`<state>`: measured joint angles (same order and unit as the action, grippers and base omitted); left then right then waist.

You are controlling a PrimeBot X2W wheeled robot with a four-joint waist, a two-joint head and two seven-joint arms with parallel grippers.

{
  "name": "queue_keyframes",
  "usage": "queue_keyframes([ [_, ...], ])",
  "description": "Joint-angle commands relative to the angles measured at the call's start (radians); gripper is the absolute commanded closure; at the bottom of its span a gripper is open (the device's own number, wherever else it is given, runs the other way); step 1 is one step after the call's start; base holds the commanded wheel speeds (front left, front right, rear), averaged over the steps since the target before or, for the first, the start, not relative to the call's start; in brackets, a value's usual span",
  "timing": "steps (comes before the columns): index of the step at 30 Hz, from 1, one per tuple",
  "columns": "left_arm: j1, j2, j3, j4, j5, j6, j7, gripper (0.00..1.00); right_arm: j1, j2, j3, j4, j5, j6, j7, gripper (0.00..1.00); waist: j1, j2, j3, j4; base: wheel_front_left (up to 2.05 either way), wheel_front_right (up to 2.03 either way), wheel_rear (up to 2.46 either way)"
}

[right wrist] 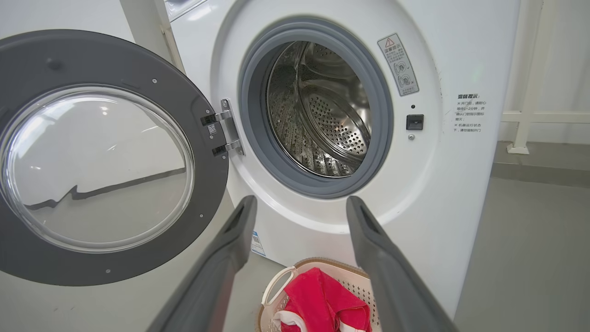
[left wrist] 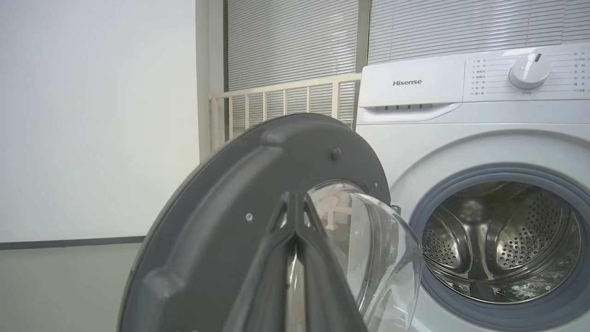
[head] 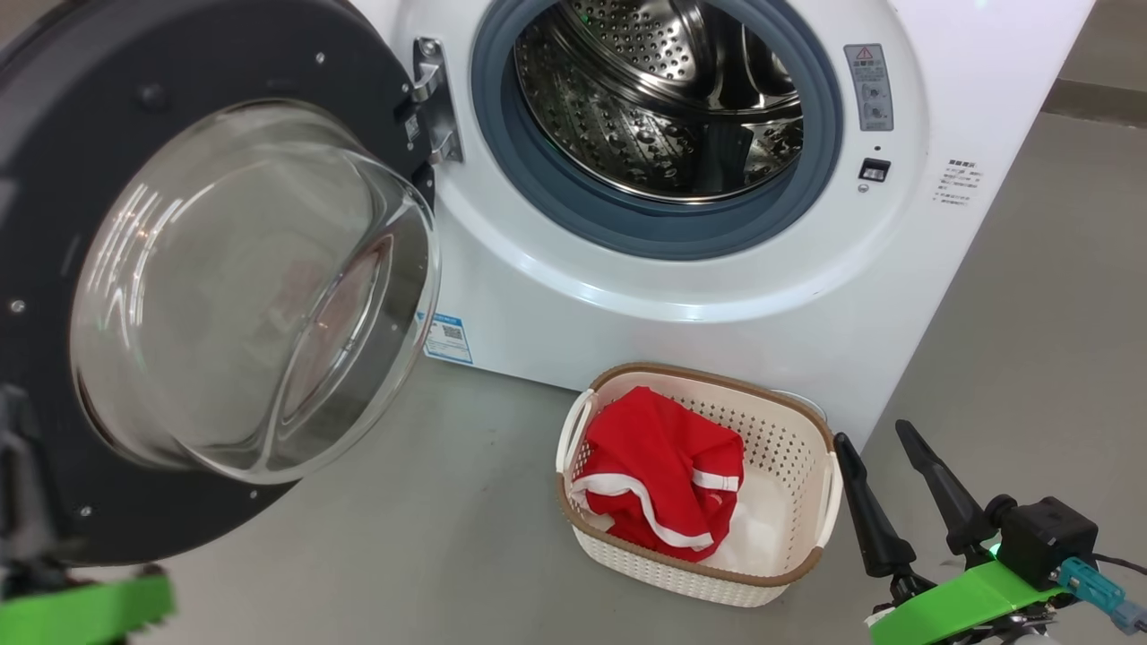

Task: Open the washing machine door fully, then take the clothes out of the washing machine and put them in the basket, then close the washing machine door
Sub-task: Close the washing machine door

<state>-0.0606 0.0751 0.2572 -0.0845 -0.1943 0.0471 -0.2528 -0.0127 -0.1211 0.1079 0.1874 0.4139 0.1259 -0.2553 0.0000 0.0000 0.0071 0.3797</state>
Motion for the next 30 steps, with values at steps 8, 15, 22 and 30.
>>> queue_keyframes([
  [8, -0.232, 0.169, 0.237, 0.05, -0.122, 0.057, 0.068, 1.0, -0.047, -0.011, 0.026, -0.019, 0.002, 0.005, -0.006, 0.0, 0.0, 0.0, 0.003, -0.027, 0.0, 0.0, 0.0],
  [15, -0.423, 0.242, 0.378, 0.266, -0.358, 0.074, 0.247, 1.0, -0.048, -0.02, 0.023, -0.022, 0.004, 0.005, -0.006, 0.0, 0.0, 0.0, 0.01, -0.042, 0.0, 0.0, 0.0],
  [22, -0.549, 0.279, 0.465, 0.46, -0.585, 0.105, 0.52, 1.0, -0.044, -0.023, 0.022, -0.026, 0.005, 0.005, -0.006, 0.0, 0.0, 0.0, 0.015, -0.052, 0.0, 0.0, 0.0],
  [30, -0.583, 0.285, 0.469, 0.516, -0.698, 0.168, 0.763, 1.0, -0.045, -0.029, 0.026, -0.021, 0.012, 0.005, -0.006, 0.0, 0.0, 0.0, 0.024, -0.059, 0.0, 0.0, 0.0],
])
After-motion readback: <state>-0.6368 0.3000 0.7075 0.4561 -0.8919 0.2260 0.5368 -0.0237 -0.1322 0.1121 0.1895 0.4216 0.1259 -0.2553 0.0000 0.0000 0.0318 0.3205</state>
